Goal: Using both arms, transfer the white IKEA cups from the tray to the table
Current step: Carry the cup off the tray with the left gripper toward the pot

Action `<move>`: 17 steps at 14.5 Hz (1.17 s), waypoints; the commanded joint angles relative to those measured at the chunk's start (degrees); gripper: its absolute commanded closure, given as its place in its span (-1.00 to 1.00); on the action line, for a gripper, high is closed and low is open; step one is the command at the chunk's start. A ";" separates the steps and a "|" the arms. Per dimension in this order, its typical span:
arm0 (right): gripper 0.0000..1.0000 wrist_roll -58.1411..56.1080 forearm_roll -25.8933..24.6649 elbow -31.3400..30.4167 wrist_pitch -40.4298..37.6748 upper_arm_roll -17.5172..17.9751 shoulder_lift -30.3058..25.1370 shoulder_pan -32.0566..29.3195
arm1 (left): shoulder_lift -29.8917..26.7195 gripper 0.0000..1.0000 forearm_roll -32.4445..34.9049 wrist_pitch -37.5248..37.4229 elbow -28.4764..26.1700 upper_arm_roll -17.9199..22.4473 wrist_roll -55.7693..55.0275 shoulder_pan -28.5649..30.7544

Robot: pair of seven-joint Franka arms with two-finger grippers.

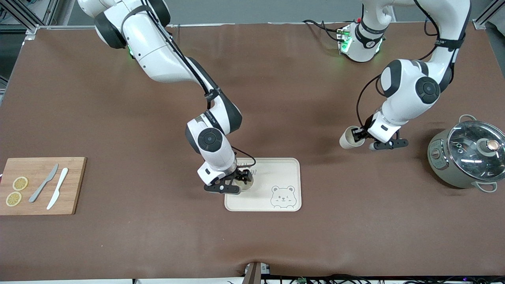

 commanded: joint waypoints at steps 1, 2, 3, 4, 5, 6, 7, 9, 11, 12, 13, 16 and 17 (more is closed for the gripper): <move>-1.00 1.34 -1.05 1.58 0.01 -0.28 0.90 0.61 | -0.34 1.00 -1.33 3.33 -2.68 -0.46 1.45 0.29; -1.00 1.34 -1.05 1.58 0.01 -0.28 0.90 0.61 | -0.25 1.00 -1.42 7.36 -4.88 -0.64 1.37 0.20; -1.00 1.34 -1.05 1.58 0.01 -0.28 0.98 0.61 | 0.01 1.00 -1.42 10.18 -6.64 -0.64 1.36 0.11; -1.00 1.34 -1.05 1.58 0.01 -0.28 0.90 0.61 | 0.62 1.00 -1.42 10.82 -7.09 -0.64 1.45 0.11; -1.00 1.34 -1.05 1.58 0.01 -0.28 0.98 0.61 | 1.23 1.00 -1.42 10.91 -7.18 -0.55 1.45 0.02; -1.00 1.34 -1.05 1.58 0.01 -0.28 0.98 0.61 | 1.33 1.00 -1.42 11.18 -7.10 -0.55 1.45 0.20; -1.00 1.34 -1.05 1.58 0.01 -0.28 0.98 0.61 | 1.15 1.00 -1.42 11.96 -7.27 -0.55 1.45 0.20; -1.00 1.25 -0.96 1.58 -0.08 -0.28 0.90 0.61 | 0.54 1.00 -1.16 12.58 -7.88 -0.99 1.45 1.60; -0.27 1.16 -0.87 1.58 -0.17 -0.19 0.81 0.52 | -0.77 1.00 -0.72 14.24 -10.33 -1.78 1.36 1.69; -0.14 1.25 -0.87 1.67 -0.26 -0.19 0.72 0.43 | -0.95 1.00 -0.10 15.91 -11.65 -1.69 1.45 1.78; 0.07 1.25 -0.78 1.58 -0.34 -0.19 0.72 0.35 | -0.43 1.00 0.60 18.10 -12.45 -1.69 1.45 1.87; 0.86 2.56 -0.43 1.67 -0.17 -0.19 0.63 0.43 | 3.16 1.00 0.61 25.22 -14.12 -1.69 1.45 1.87; 1.00 2.74 -0.43 1.67 -0.26 -0.19 0.55 0.43 | 3.70 1.00 0.61 26.63 -14.30 -1.78 1.45 1.87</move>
